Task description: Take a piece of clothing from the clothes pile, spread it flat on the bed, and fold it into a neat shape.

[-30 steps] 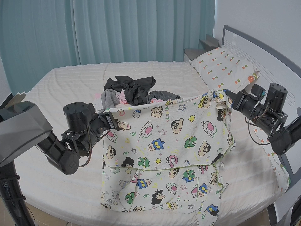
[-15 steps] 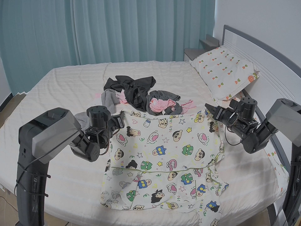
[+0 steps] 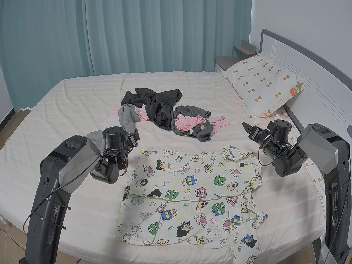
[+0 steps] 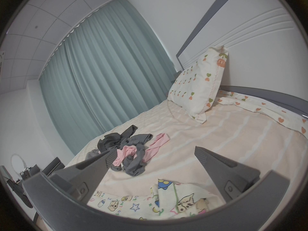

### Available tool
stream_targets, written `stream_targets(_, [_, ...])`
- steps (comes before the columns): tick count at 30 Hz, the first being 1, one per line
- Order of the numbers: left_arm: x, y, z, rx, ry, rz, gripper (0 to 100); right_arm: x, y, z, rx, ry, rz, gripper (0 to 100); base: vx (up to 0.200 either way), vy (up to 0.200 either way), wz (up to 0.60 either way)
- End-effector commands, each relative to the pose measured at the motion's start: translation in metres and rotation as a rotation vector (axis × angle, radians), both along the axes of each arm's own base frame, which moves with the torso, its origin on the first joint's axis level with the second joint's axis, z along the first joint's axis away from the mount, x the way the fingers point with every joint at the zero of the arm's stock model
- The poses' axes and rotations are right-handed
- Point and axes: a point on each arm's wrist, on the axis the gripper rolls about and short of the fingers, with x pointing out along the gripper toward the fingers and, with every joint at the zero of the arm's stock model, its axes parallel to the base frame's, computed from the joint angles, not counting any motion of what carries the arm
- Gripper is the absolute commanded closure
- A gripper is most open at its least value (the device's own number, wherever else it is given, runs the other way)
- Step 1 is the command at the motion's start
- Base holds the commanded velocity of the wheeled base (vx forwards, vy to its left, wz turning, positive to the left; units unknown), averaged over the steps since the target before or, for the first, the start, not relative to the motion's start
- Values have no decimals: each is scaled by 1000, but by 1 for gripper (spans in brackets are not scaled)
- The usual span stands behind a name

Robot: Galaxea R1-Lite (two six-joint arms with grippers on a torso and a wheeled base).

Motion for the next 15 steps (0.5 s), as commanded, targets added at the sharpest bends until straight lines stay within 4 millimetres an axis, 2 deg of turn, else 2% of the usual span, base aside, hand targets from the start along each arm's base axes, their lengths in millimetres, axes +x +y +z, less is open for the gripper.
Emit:
stream_targets(1, [-13, 8, 13, -10, 22, 12, 0, -9, -13, 9, 9, 7, -41, 0, 0, 0, 0])
stream_targets(2, [-13, 8, 13, -10, 22, 12, 0, -9, -13, 9, 9, 7, -41, 0, 0, 0, 0])
stream_targets(3, [-33, 3, 28, -49, 44, -20, 0, -32, -16, 24, 58, 35, -38, 0, 0, 0, 0])
stream_targets(5, [-53, -4, 46, -108, 57, -77, 0, -53, -17, 42, 104, 47, -33, 0, 0, 0, 0])
stream_targets(8, [-96, -11, 66, -194, 119, -197, 0, -93, -14, 59, 139, 63, -22, 0, 0, 0, 0])
stream_targets(13, [-178, -25, 76, -275, 274, -358, 0, -168, -10, 63, 161, 83, 13, 0, 0, 0, 0])
stream_targets(15, [-194, -29, 76, -296, 306, -387, 0, -179, -7, 60, 160, 92, 25, 0, 0, 0, 0])
